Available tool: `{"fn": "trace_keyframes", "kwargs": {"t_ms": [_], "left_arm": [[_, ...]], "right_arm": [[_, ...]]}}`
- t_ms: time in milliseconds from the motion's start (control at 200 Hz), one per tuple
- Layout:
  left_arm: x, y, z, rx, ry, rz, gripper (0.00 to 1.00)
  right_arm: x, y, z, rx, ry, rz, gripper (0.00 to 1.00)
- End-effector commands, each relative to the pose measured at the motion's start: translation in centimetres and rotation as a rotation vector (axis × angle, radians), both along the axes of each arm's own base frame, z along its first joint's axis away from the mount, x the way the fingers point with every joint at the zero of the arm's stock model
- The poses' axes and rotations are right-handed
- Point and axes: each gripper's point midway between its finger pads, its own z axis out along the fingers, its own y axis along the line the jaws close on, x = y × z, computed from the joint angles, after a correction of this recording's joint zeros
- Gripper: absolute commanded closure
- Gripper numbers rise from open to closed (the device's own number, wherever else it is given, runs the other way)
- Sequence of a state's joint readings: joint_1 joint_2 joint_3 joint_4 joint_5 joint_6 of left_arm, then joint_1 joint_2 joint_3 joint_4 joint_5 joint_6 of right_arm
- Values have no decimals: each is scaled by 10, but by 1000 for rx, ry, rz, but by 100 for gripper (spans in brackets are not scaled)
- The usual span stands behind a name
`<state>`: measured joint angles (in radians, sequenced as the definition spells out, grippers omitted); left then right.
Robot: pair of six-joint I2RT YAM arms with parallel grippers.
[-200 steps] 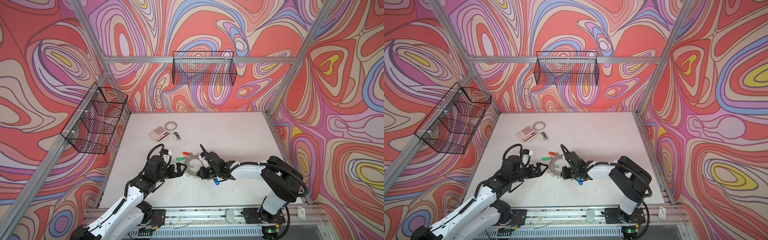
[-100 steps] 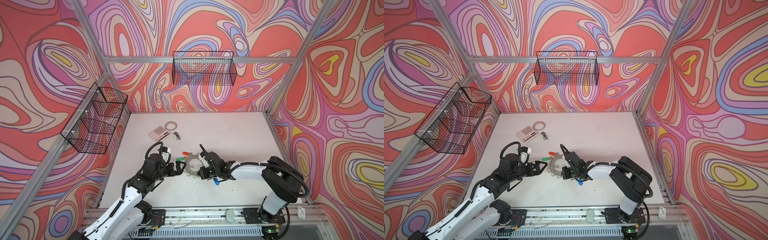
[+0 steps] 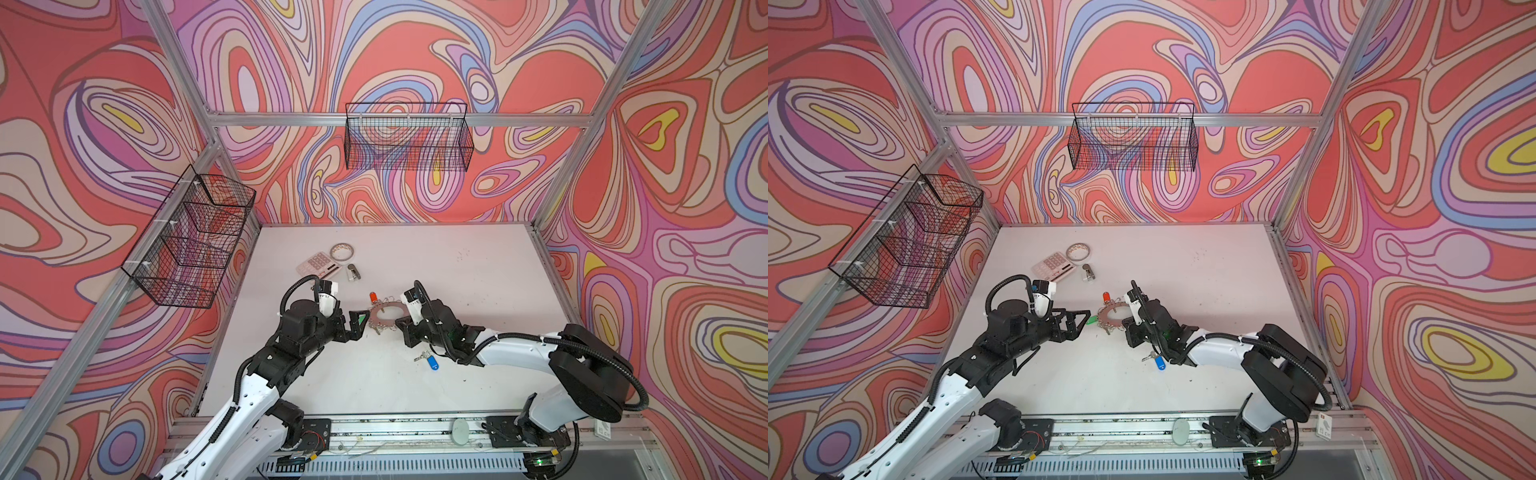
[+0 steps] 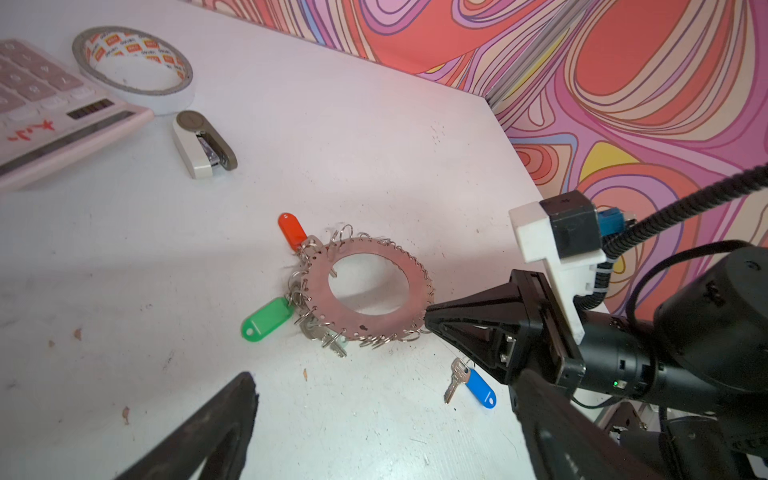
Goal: Put the keys on the keyring
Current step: 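Lift the plate upright between both grippers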
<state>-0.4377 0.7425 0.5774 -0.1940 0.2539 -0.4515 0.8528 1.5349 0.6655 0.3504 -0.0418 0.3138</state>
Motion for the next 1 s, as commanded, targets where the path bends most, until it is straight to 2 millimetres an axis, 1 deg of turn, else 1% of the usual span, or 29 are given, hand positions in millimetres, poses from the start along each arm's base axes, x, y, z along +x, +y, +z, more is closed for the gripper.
{"fn": "trace_keyframes", "kwargs": {"t_ms": [0, 145, 250, 310, 371, 436, 486, 571, 706, 766, 841, 876, 947, 992], "left_arm": [[10, -4, 41, 26, -149, -39, 3], [18, -11, 48, 41, -104, -81, 9], [21, -19, 50, 19, -85, -155, 19], [24, -22, 54, 0, -91, -187, 27], [28, -22, 60, -16, -102, -200, 30], [30, -26, 68, -53, -127, -242, 33], [31, -31, 75, -79, -144, -283, 35], [31, -41, 85, -107, -175, -360, 42], [30, -52, 104, -150, -257, -448, 45], [30, -56, 110, -166, -290, -479, 46], [33, -60, 119, -181, -332, -502, 49], [34, -61, 122, -182, -349, -511, 50], [37, -64, 125, -185, -374, -530, 56], [35, -68, 127, -201, -386, -566, 56]], "right_arm": [[17, 5, 49, 70, -227, 36, 100], [31, -3, 74, 163, -304, 45, 100], [33, -6, 97, 219, -378, 82, 100], [34, -6, 111, 226, -424, 99, 100], [33, -7, 125, 238, -464, 115, 100], [32, -13, 141, 274, -504, 122, 100], [31, -19, 154, 313, -533, 122, 100], [24, -25, 174, 373, -576, 144, 100], [11, -27, 201, 425, -630, 194, 100], [5, -26, 208, 444, -640, 222, 100], [-1, -27, 215, 461, -652, 255, 100], [-4, -27, 219, 470, -657, 269, 100], [-7, -29, 224, 493, -654, 302, 100], [-9, -29, 227, 506, -651, 320, 100]]}}
